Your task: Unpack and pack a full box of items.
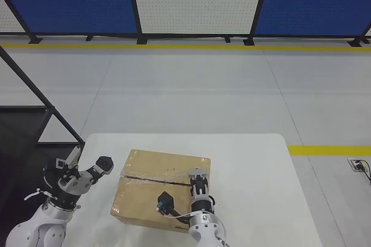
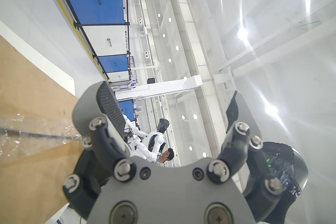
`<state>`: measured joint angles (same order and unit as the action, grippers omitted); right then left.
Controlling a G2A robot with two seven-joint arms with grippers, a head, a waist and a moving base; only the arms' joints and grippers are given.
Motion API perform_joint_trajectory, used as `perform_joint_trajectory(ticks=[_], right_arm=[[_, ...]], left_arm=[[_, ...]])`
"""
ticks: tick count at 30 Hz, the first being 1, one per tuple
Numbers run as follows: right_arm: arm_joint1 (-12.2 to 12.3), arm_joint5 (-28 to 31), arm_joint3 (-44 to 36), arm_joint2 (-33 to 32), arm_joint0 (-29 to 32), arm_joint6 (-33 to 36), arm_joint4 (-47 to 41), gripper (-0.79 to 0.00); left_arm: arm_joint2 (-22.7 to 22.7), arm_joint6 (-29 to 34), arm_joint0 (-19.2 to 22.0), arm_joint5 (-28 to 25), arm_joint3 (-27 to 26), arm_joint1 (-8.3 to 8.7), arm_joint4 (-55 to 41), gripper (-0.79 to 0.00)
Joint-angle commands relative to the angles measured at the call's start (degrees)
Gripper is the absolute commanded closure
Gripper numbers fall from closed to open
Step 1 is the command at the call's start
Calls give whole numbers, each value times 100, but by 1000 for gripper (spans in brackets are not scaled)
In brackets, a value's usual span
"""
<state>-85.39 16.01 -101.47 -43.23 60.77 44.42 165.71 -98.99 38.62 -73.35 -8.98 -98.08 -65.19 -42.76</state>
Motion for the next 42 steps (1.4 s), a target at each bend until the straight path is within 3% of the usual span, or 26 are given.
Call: perform_joint_trajectory(ticks=[1,14,26,42], right_arm=[[-3,-86,-85,-30,75,-129,38,0],[-79,-476,-550,96,312,-766,526,0],[-257,-524,-694,401,295,-861,1029,0],[-367,-564,-743,648,136,-697,1029,0]], left_arm=[[-14,-24,-10,22,26,4,38,-785],[-76,-266,-146,237,127,32,400,-785],[32,-328,-115,272,196,40,592,-785],[373,-260,44,550,211,66,1172,-785]])
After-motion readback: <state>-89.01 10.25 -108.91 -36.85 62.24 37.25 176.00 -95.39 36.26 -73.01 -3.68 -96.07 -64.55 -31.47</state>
